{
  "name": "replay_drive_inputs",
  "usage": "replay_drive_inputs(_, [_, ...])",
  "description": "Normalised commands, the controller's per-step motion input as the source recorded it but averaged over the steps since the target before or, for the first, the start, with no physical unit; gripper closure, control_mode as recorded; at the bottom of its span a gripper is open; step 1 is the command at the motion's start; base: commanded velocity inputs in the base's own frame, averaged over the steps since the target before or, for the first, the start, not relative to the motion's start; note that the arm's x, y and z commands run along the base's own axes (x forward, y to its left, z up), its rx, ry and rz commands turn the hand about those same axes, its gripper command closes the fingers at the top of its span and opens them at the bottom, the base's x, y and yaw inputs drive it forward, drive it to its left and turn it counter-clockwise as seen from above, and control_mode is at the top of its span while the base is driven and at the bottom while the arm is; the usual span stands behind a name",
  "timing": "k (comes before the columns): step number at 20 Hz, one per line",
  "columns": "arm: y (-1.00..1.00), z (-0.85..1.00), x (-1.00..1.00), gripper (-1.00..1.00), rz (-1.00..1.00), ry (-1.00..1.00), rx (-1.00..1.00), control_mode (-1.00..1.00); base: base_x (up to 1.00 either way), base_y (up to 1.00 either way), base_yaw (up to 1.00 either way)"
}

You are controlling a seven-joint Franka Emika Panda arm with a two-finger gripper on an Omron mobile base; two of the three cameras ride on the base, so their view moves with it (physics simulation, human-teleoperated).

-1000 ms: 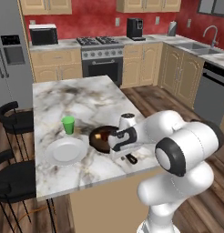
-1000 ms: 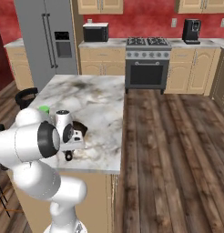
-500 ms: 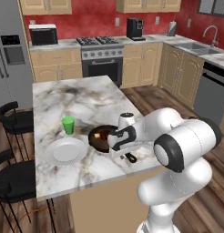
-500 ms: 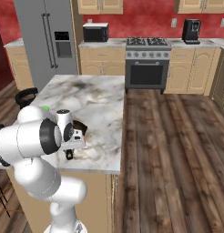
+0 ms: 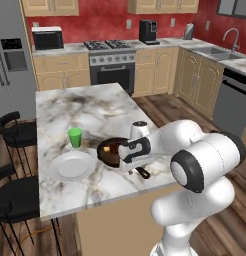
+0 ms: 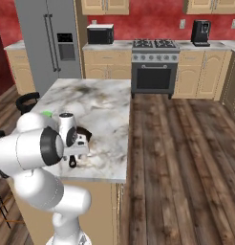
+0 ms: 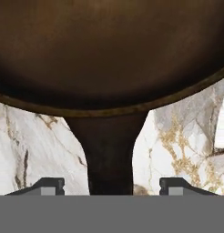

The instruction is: Pick up the pan with the steak in it and place it on the dining table. Then place the steak on the plate.

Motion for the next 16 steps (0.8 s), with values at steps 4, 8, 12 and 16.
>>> replay_drive_inputs(4, [0.0,0.42,0.0,-1.0,-0.08,0.0,0.02,-1.0,0.0,0.0,0.0])
replay_drive_inputs(8, [0.0,0.5,0.0,-1.0,-0.09,0.0,0.03,-1.0,0.0,0.0,0.0])
replay_drive_inputs(12, [0.0,0.56,-0.08,-1.0,-0.09,-0.01,0.03,-1.0,0.0,0.0,0.0])
replay_drive_inputs(16, [0.05,0.47,0.08,-1.0,-0.08,-0.04,0.01,-1.0,0.0,0.0,0.0])
